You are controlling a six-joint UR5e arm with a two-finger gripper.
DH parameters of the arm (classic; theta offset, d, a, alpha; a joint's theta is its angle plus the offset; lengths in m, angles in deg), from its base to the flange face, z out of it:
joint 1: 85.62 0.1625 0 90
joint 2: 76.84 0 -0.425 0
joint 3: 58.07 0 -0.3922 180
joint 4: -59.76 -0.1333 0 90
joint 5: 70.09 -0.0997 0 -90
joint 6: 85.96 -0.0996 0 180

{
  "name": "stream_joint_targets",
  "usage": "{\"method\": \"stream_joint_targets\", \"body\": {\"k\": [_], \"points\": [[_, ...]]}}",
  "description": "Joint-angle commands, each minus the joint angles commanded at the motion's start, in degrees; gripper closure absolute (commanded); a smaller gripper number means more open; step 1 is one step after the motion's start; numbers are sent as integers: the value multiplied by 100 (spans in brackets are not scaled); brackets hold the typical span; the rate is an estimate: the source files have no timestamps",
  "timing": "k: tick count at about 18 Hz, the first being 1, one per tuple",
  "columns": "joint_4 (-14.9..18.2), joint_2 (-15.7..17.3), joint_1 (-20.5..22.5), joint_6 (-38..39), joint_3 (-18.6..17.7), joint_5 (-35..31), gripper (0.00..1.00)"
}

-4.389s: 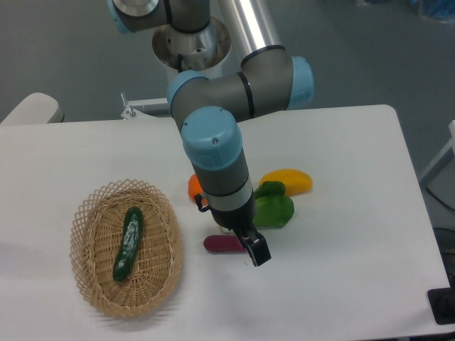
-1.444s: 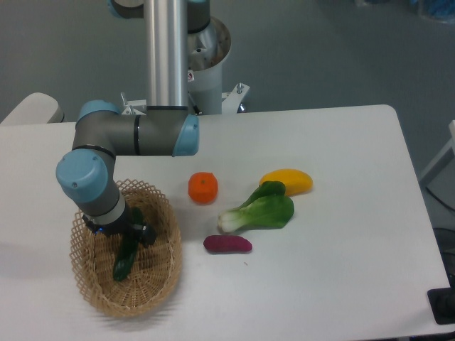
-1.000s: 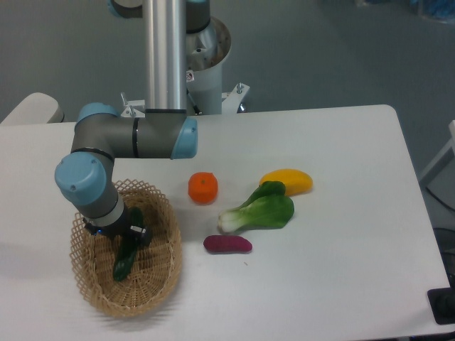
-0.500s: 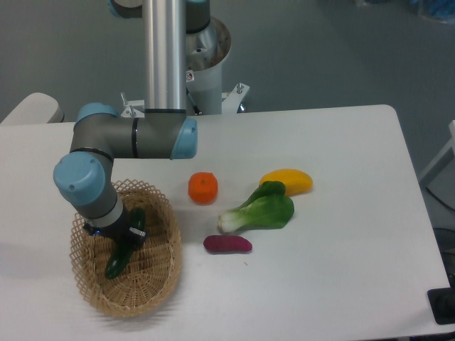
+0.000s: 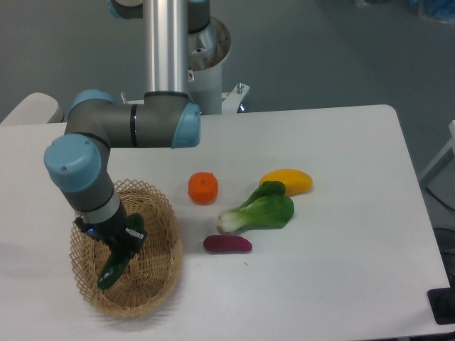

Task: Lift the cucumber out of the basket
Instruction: 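Lift the held cucumber up out of the basket, then carry the cucumber toward the eggplant and bok choy, holding it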

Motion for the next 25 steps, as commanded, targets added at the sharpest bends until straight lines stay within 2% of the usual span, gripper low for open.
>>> {"method": "stream_joint_targets", "body": {"k": [8, 10, 15, 21, 25], "points": [[159, 387, 720, -1538, 10, 105, 73], [308, 483, 940, -1969, 36, 219, 73], [423, 510, 1441, -2804, 71, 351, 73], [520, 510, 1714, -3342, 62, 343, 73], [537, 545, 1776, -3386, 62, 343, 72]]}}
